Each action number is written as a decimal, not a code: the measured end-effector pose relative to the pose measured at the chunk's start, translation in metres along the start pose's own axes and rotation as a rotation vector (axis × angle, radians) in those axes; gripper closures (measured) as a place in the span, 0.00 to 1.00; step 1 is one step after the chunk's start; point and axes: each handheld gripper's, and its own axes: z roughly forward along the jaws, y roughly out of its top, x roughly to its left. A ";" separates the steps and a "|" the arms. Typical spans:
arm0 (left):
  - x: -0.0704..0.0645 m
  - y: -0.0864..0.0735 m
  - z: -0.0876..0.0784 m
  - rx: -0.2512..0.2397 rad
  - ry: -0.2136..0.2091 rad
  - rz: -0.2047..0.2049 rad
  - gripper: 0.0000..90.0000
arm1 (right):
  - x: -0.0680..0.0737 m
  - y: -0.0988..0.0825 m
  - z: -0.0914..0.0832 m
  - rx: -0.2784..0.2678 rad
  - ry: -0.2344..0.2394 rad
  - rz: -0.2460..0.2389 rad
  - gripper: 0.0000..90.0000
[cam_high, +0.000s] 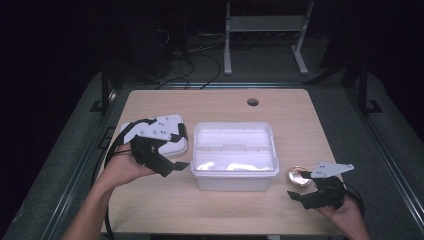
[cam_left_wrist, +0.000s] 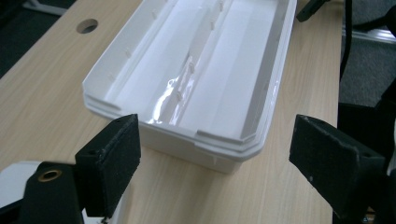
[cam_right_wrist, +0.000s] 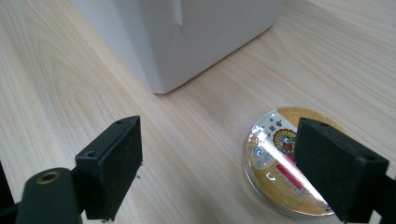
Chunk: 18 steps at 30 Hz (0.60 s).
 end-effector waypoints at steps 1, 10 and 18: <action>0.000 0.000 0.000 0.000 0.000 0.000 0.17 | 0.000 0.000 0.000 0.000 0.000 0.000 0.17; 0.008 0.037 0.027 0.063 -0.056 0.067 0.18 | -0.003 0.000 -0.001 -0.013 -0.004 -0.001 0.17; 0.013 0.061 0.054 0.093 -0.099 0.095 0.19 | -0.002 0.001 -0.002 -0.015 -0.002 -0.004 0.17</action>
